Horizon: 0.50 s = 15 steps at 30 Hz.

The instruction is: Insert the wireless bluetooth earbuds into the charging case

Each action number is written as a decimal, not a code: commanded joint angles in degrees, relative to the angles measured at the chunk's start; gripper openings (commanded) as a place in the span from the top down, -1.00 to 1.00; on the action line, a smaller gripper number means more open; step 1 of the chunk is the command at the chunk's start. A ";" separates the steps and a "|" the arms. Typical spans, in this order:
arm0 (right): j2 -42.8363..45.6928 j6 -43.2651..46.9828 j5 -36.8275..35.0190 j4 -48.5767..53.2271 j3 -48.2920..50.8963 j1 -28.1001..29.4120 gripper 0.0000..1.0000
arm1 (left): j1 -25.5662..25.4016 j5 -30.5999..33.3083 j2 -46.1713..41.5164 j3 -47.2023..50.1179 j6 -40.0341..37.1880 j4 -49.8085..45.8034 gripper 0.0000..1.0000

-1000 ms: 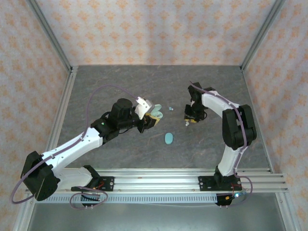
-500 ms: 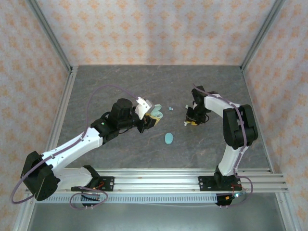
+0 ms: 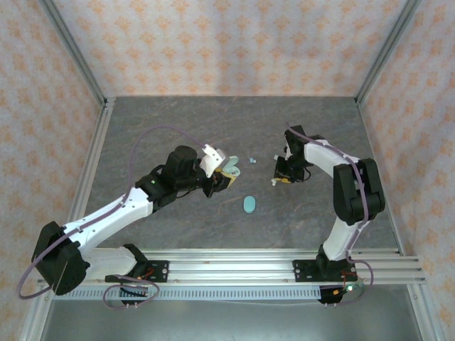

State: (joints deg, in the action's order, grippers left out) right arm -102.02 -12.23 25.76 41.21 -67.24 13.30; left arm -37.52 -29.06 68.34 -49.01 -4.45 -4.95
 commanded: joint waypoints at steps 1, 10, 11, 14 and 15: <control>1.24 4.14 3.28 -1.13 0.53 -0.21 0.50 | -0.09 0.76 0.56 -1.57 -0.59 -0.21 0.87; -3.36 7.75 5.49 -2.10 -0.58 -0.34 0.50 | -0.02 0.91 0.48 -1.64 -0.65 -0.59 0.87; -3.72 7.86 5.40 -2.11 -0.74 -0.38 0.50 | -0.02 1.02 0.40 -1.61 -0.73 -0.75 0.87; -4.43 8.03 4.84 -2.02 -0.89 -0.47 0.51 | -0.02 1.20 0.20 -1.57 -0.87 -1.01 0.87; -4.50 8.21 4.74 -2.01 -0.87 -0.53 0.51 | -0.06 1.19 0.14 -1.53 -0.91 -1.03 0.87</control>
State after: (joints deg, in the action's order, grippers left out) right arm -105.65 -5.69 31.29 39.33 -67.18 13.28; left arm -37.50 -29.06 68.79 -49.01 -4.49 -5.21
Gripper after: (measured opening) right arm 0.247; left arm 0.265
